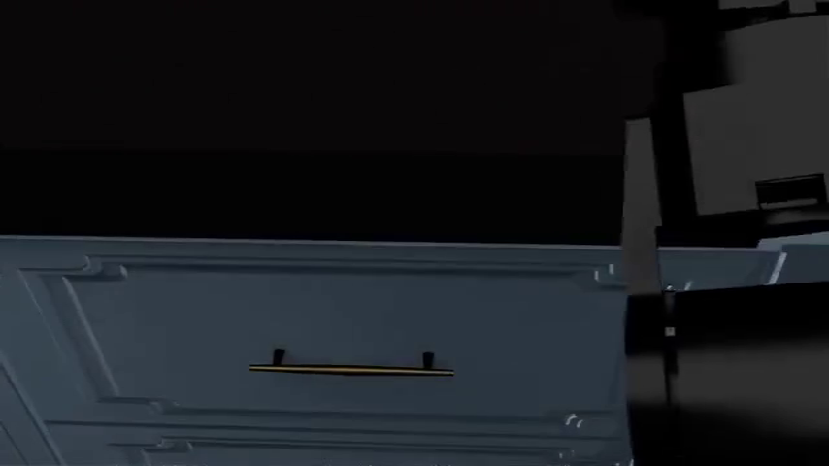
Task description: Close the oven door
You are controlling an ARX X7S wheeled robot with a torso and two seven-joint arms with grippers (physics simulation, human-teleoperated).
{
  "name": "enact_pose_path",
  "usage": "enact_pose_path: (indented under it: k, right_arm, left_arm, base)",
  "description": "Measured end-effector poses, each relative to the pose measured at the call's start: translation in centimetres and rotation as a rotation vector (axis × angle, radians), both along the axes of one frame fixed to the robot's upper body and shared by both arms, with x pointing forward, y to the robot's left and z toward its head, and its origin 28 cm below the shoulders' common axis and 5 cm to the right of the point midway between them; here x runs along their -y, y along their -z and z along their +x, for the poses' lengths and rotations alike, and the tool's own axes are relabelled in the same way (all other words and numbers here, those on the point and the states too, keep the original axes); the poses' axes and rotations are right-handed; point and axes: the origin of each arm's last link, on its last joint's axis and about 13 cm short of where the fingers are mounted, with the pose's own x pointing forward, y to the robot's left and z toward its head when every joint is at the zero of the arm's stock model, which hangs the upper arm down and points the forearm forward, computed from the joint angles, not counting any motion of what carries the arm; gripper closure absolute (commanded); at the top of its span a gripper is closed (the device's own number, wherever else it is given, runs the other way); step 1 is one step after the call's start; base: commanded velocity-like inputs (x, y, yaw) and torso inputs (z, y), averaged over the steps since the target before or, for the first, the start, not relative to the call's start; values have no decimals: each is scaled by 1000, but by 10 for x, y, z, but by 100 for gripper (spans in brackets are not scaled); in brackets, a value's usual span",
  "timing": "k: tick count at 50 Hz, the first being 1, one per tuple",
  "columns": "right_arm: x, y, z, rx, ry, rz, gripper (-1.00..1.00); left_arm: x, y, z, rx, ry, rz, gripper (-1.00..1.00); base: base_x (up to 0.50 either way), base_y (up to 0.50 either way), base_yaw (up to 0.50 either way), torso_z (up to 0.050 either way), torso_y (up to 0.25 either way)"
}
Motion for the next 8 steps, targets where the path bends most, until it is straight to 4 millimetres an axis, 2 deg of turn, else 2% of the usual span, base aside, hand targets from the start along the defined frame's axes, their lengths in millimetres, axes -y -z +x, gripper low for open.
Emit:
enact_pose_path:
  k: [8]
  right_arm:
    - [-5, -6, -3, -36, 16, 31, -100]
  left_arm:
    - [-2, -3, -2, -19, -20, 41, -100]
  base:
    - [81, 0, 6, 8, -12]
